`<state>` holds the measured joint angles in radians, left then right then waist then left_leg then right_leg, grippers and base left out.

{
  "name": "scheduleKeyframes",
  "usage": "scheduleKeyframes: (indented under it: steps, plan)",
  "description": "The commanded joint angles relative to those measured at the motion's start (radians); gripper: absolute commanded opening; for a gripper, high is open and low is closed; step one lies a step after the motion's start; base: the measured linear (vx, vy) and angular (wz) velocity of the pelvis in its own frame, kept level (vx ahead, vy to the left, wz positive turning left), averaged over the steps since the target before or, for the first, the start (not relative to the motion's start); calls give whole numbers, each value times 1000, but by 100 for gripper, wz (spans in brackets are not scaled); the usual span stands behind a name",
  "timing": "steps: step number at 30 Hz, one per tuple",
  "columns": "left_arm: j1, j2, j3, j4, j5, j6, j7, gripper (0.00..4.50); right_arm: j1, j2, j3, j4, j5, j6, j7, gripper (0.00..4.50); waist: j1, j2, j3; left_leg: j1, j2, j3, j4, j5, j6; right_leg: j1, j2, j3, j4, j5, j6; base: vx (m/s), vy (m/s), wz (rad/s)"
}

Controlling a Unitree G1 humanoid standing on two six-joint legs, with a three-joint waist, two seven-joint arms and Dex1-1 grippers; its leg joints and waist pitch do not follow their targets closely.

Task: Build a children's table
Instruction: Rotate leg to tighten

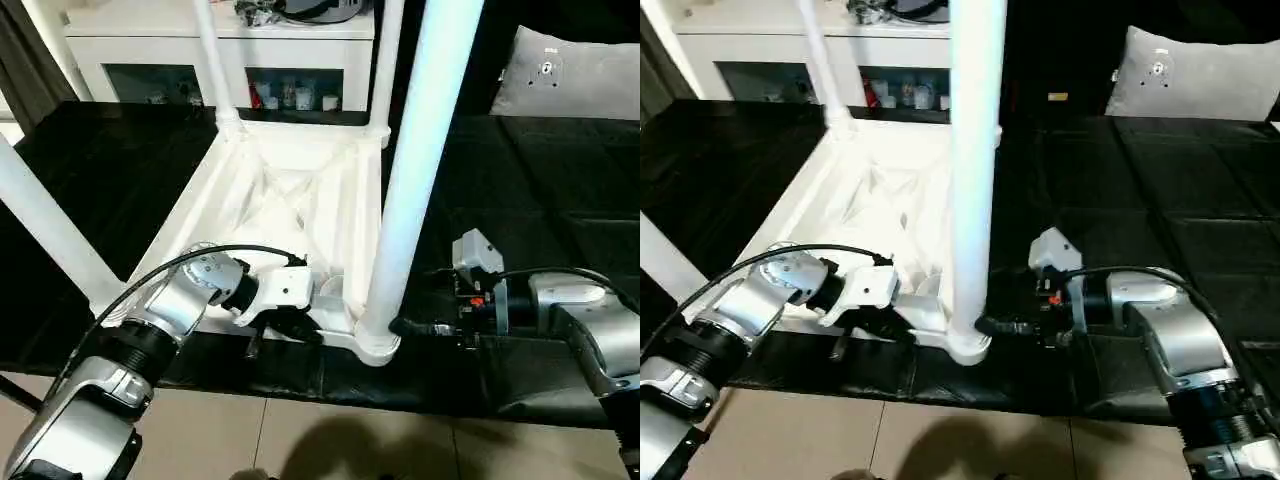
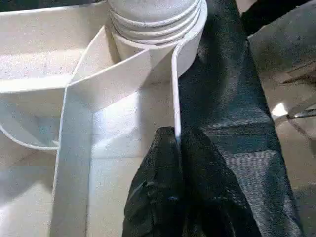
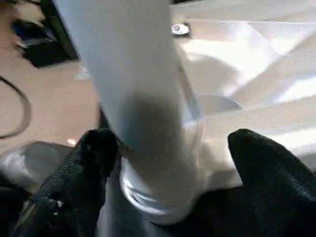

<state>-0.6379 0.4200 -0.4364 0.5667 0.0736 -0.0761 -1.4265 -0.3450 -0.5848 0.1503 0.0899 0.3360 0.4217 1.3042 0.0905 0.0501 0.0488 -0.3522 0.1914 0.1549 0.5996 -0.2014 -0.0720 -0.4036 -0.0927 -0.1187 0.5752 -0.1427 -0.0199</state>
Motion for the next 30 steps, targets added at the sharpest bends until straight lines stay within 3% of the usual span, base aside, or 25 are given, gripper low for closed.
scheduleKeyframes:
  steps: [1, 15, 20, 22, 24, 26, 27, 29, 30]
  plan:
    - [-3, -3, -30, -27, -4, -30, -47, 0, 0, 4, 13, -24, 30, 16, 31, 365, -1, -15, -70, -2, 35, 3, -69, -179, 78, 62, -58, 49, -71, -381, -155, 0, 0, 0]
    - [-5, 3, -35, -24, 3, -35, -56, 0, -19, 29, 41, 6, 41, 40, 46, 242, 1, -17, -70, -5, 33, 3, -69, -163, 67, 62, -57, 49, -70, -378, -149, 0, 0, 0]
    - [6, -17, -17, -32, -7, 0, -14, 0, -4, 68, 32, -33, 56, 91, -22, 210, 0, -9, -70, -4, 34, 2, -70, -165, 63, 61, -56, 49, -70, -376, -150, 0, 0, 0]
    - [9, -36, -6, -41, -14, 41, 17, 0, 6, 93, 30, -54, 53, 97, -66, 204, -4, -12, -68, -4, 32, 2, -71, -177, 55, 62, -56, 48, -73, -393, -142, 0, 0, 0]
    - [1, -70, 8, -46, -6, 95, 88, 0, 12, 131, 30, -59, 25, 98, -147, 200, -7, -11, -62, 3, 28, 3, -72, -210, 39, 55, -55, 45, -85, -472, -119, 0, 0, 0]
    - [-24, -166, 52, -37, 2, 199, 264, 0, -12, 251, 5, -8, -62, 116, -404, 198, -17, -12, -58, 4, 19, 1, -70, -226, 13, 52, -53, 36, -96, -555, -80, 0, 0, 0]
    - [-29, -189, 64, -36, 1, 224, 303, 0, -20, 278, -2, 6, -80, 122, -460, 198, -25, -15, -57, 2, 15, 1, -68, -237, 7, 51, -51, 31, -101, -581, -67, 0, 0, 0]
    - [-38, -220, 76, -29, 8, 252, 360, 0, -34, 322, -22, 27, -87, 152, -536, 195, -57, -12, -55, 1, 3, -7, -59, -296, 2, 53, -48, 4, -122, -673, -6, 0, 0, 0]
    - [-45, -246, 77, -27, 27, 286, 412, 0, -52, 360, -25, 48, -110, 169, -610, 195, -66, -11, -55, 1, 4, -8, -59, -306, 8, 53, -49, 2, -126, -672, 1, 0, 0, 0]
